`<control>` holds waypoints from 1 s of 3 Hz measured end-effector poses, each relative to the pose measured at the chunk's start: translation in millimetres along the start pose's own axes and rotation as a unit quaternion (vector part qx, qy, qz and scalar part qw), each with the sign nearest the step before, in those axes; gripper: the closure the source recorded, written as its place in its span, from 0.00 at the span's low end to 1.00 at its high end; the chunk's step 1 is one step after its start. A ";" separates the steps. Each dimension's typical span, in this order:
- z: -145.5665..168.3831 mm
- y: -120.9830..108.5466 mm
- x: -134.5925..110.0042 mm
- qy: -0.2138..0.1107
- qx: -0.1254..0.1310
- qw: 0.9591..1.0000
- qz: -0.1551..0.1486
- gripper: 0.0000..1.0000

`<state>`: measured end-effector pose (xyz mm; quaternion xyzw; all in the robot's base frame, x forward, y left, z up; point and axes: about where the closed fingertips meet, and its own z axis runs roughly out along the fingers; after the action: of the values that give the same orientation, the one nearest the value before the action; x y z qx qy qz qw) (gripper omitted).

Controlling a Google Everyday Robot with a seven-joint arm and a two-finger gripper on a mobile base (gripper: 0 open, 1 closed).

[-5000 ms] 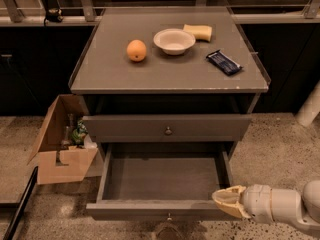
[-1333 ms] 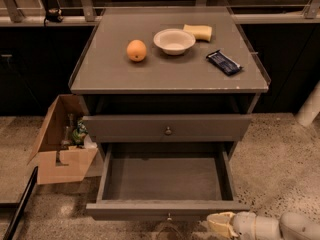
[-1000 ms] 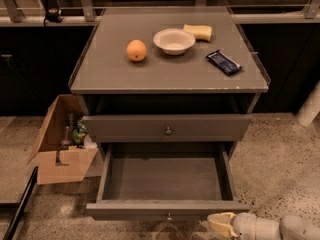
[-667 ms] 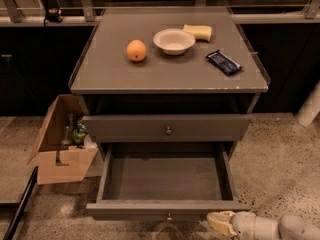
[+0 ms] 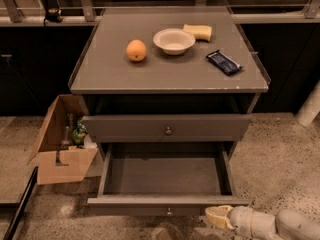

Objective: Close middle drawer

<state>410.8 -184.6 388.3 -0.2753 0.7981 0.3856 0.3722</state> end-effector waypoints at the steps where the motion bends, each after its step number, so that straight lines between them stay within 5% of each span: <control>1: 7.0 -6.9 -7.2 0.007 0.004 1.000 -0.002 1.00; 3: 10.6 -9.8 -12.7 -0.006 -0.006 1.000 -0.004 1.00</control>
Offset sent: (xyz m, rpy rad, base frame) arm 0.0846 0.0051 0.0056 -0.1131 0.0657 0.0352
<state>429.3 -179.4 390.0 -0.2787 0.7923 0.3904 0.3772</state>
